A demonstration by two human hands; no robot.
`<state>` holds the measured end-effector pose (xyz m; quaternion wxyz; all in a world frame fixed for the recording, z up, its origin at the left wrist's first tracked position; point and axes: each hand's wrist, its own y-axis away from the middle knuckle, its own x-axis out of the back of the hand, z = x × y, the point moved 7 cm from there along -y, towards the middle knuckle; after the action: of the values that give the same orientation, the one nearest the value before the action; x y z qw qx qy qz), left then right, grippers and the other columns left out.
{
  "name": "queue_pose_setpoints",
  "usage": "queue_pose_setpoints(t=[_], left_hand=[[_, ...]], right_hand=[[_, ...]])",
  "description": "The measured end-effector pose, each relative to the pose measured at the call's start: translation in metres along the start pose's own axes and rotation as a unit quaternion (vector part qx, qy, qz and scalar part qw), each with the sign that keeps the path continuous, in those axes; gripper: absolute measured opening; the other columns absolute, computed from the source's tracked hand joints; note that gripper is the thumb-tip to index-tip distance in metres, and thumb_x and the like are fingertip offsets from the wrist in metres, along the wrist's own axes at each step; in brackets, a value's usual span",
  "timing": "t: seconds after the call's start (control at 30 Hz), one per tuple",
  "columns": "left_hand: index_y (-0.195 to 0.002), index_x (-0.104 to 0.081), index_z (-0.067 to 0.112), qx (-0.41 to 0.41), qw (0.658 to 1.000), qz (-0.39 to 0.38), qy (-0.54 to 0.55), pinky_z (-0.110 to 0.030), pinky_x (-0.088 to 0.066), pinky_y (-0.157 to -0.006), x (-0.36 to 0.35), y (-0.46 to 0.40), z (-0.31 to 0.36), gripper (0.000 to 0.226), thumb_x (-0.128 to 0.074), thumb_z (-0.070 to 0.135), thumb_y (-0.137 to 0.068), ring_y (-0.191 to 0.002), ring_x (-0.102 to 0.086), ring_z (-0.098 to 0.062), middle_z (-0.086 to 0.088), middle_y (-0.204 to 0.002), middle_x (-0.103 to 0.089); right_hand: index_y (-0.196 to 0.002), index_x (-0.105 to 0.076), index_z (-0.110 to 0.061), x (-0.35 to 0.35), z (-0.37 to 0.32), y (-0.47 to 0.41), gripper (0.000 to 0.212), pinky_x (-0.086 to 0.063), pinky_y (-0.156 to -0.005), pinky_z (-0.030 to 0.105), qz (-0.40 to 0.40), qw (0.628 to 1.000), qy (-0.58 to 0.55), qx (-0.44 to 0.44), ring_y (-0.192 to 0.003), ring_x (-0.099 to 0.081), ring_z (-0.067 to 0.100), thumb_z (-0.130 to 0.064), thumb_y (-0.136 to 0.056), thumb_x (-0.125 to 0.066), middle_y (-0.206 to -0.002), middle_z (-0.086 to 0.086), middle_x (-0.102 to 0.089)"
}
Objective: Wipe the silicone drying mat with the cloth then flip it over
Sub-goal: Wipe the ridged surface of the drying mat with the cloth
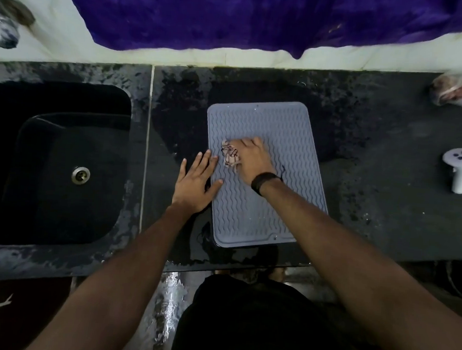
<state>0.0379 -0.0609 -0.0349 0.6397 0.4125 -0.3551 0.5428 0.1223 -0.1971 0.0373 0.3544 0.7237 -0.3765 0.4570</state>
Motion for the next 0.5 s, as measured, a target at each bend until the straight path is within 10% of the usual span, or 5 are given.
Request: queue_pose_setpoints(t=[0.5], left_hand=[[-0.163, -0.022, 0.012, 0.021, 0.997, 0.063, -0.049, -0.057, -0.006, -0.126, -0.007, 0.005, 0.006, 0.064, -0.025, 0.042, -0.107, -0.158, -0.012, -0.019, -0.002, -0.171, -0.016]], right_hand=[[-0.121, -0.064, -0.018, -0.006, -0.002, 0.054, 0.044, -0.038, -0.099, 0.038, -0.013, 0.998, 0.037, 0.044, -0.116, -0.048, 0.026, -0.011, -0.078, -0.065, -0.123, 0.003, -0.063]])
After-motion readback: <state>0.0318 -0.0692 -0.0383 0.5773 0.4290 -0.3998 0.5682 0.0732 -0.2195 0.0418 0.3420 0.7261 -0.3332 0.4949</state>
